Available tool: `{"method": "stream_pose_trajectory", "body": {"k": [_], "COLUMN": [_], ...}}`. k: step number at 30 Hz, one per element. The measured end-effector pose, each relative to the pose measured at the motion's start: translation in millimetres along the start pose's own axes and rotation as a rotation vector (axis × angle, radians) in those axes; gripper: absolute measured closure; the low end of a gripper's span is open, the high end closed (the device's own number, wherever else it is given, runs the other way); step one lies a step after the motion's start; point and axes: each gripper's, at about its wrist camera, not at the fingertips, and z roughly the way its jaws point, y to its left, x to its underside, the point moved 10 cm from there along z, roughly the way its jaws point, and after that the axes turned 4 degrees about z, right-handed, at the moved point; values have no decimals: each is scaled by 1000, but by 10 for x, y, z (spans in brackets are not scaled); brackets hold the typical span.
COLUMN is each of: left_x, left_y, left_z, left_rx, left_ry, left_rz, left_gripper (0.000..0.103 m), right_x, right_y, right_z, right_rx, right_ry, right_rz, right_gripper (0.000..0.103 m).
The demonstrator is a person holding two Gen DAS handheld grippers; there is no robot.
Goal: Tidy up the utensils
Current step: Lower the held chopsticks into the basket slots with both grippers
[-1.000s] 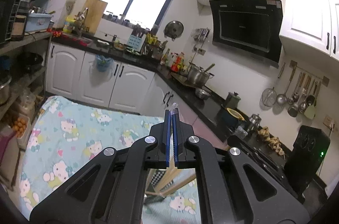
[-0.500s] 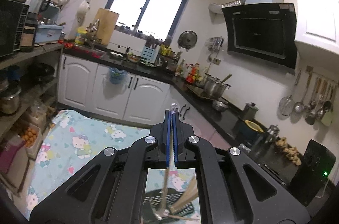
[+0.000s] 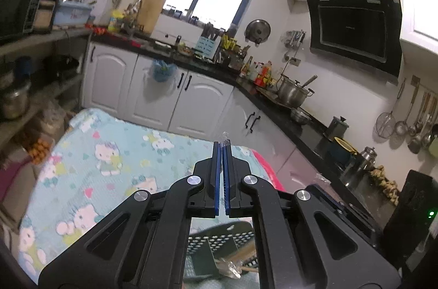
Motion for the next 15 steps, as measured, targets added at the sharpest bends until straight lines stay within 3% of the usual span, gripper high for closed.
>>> {"method": "stream_pose_trajectory", "body": {"k": [11,15], "left_x": [-394,-411], "left_y": [-300,-396], "left_z": [-250,-226], "left_rx": [73,76], "left_ry": [-84,-81], "left_rz": [27,48], "left_gripper": [103,103], "right_x": [-81,-126], "right_y": [-80,-82], "right_z": [-19,-29], "right_rx": [3,0], "right_ry": [-27,-40], "right_rz": [16,24], "right_gripper": [98,98]}}
